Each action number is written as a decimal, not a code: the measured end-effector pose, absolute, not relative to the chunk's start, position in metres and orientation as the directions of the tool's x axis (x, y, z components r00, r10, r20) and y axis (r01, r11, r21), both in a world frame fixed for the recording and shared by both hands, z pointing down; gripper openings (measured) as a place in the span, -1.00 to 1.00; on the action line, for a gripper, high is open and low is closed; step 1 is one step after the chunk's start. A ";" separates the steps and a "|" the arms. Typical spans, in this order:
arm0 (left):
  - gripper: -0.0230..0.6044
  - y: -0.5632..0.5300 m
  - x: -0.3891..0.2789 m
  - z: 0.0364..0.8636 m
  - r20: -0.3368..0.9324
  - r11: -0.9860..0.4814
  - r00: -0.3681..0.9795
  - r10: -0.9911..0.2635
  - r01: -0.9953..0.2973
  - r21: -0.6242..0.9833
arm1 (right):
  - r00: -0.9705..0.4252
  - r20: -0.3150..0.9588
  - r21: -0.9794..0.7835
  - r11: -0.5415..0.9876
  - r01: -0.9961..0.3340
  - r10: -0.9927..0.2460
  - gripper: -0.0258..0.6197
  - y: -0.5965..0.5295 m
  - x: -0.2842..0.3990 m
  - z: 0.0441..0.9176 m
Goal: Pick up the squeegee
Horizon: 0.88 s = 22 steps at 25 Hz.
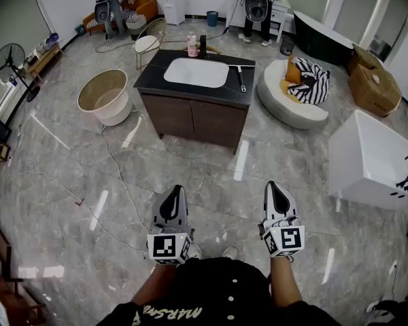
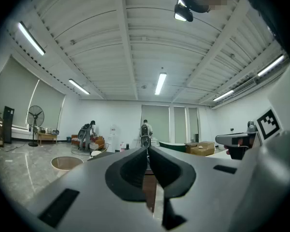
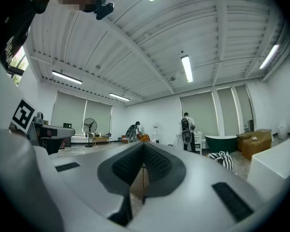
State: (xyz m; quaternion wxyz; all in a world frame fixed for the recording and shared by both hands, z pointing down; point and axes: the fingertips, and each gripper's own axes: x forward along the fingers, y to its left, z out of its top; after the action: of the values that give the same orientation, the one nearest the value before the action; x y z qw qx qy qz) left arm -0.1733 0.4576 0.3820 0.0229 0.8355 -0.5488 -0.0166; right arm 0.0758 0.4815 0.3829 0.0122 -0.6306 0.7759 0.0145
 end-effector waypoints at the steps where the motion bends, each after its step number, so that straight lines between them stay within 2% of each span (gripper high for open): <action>1: -0.85 0.457 -0.174 0.381 -0.002 -0.397 0.397 -0.918 -0.916 0.056 | -0.205 -0.035 0.008 0.205 -0.979 -0.978 -0.93 0.481 0.075 0.383; 14: -0.85 0.455 -0.186 0.380 -0.006 -0.413 0.413 -0.911 -0.909 0.059 | -0.214 -0.059 0.018 0.213 -0.977 -0.975 -0.93 0.479 0.056 0.377; 22: -0.85 0.454 -0.213 0.385 -0.003 -0.447 0.447 -0.894 -0.892 0.062 | -0.167 -0.055 0.009 0.167 -0.986 -0.984 -0.93 0.485 0.031 0.385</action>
State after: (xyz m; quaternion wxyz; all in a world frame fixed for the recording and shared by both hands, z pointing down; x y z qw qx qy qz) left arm -0.2128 0.4541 0.3852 0.0257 0.8503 -0.5253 -0.0177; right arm 0.0306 0.4847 0.3854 0.0181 -0.6450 0.7637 0.0211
